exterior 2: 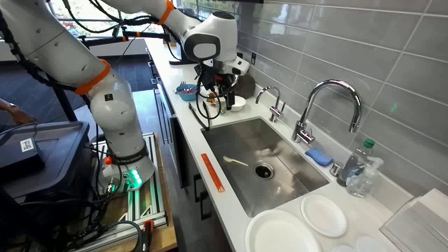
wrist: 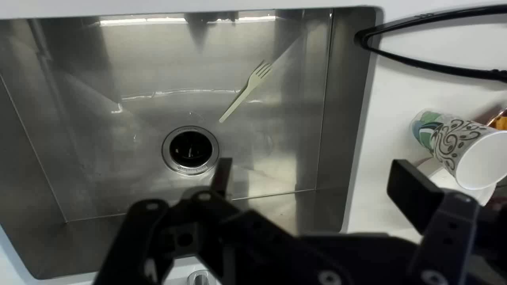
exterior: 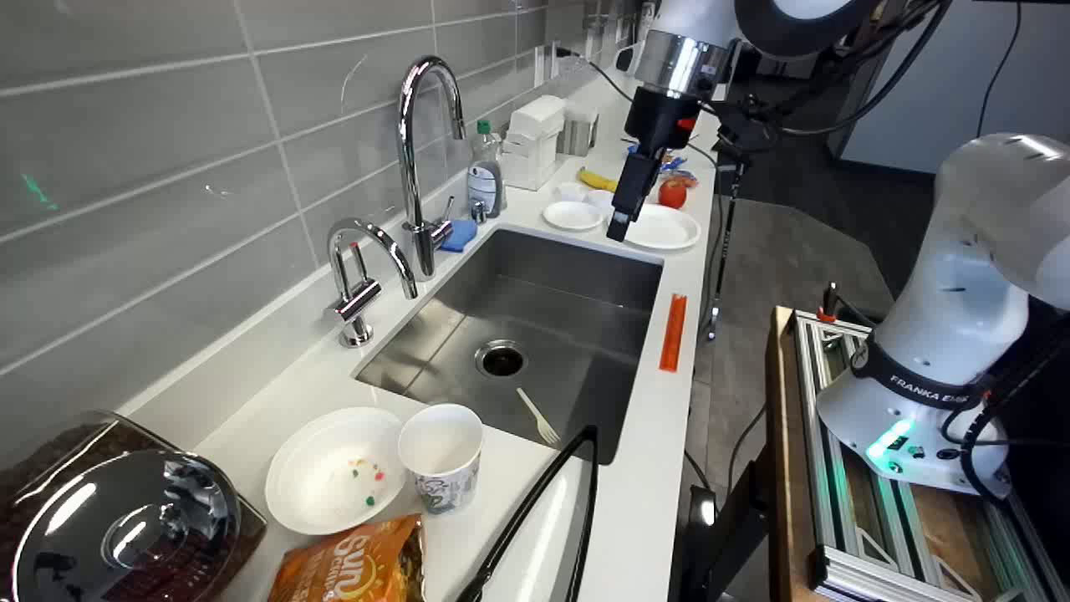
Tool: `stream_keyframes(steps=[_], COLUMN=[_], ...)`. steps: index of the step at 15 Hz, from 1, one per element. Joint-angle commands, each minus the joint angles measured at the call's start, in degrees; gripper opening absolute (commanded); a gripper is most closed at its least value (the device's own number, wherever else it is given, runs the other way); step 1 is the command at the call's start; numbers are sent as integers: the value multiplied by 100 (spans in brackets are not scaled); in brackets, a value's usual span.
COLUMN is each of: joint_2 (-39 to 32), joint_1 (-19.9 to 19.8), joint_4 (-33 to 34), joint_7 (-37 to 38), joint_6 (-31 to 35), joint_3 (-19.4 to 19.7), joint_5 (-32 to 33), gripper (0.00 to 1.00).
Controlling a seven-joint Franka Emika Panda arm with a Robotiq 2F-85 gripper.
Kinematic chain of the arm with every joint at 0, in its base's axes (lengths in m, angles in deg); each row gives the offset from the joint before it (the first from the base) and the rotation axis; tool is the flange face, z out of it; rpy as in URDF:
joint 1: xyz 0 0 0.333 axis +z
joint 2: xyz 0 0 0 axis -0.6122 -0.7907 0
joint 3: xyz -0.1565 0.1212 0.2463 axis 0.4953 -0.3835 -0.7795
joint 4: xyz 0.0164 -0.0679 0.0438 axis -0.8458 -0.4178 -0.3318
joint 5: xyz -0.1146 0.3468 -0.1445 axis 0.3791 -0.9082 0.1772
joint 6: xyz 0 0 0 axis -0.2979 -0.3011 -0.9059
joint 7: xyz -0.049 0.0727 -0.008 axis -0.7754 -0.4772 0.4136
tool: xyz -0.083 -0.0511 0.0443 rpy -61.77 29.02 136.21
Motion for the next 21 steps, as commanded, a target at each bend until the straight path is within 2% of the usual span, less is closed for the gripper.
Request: stream_keyframes(steps=[1,7,10,13,21], joint_2=[2,2,-398,-727,-1753], joint_1=[-40,-40,183,400,832], joint_4=[10,10,198,221,390], joint_7=[-18,-18,-478,-864,-2078], joint_6=[-21,-21,-303,-291,285], joint_3=[-38,-38,-143,-306,-721], joint_5=[-23,-23,160,194,722], gripper=[100,100,100,100,100])
